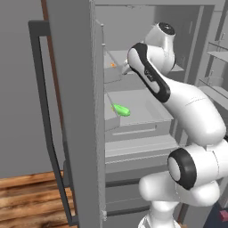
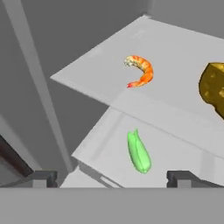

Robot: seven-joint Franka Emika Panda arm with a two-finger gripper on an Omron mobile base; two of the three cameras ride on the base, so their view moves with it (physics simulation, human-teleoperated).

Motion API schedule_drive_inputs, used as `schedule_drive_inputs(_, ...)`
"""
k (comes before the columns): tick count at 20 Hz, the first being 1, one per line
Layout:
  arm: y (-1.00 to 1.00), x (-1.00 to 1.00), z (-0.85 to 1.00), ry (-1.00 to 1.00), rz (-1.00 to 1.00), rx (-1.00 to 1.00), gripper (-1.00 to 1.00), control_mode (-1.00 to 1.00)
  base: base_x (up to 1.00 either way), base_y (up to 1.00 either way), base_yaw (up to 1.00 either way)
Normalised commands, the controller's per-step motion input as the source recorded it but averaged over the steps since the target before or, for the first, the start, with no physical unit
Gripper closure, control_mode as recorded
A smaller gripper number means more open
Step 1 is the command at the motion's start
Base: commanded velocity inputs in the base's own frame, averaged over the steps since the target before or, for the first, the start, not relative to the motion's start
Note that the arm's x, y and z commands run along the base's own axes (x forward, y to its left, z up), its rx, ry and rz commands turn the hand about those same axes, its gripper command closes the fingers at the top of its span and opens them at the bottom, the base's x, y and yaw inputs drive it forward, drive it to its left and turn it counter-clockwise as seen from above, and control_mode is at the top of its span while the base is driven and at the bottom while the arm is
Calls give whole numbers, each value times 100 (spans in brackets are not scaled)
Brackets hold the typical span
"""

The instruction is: Take the cheese, shrimp, and corn from the fridge and place them on the plate on the dining counter to create an appetizer plate.

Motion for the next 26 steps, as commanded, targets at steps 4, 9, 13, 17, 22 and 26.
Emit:
schedule_drive_inputs(4,7,74,1,-2,9,-1,-100,-100,0,0,0)
schedule_drive_inputs(9,0,84,4,6,0,0,-100,-100,0,0,0)
schedule_drive_inputs(13,9,68,1,6,0,0,-100,-100,0,0,0)
schedule_drive_inputs(17,26,53,2,4,0,0,-100,-100,0,0,0)
schedule_drive_inputs(22,27,58,0,3,0,0,-100,-100,0,0,0)
schedule_drive_inputs(26,17,64,0,0,1,0,-100,-100,0,0,0)
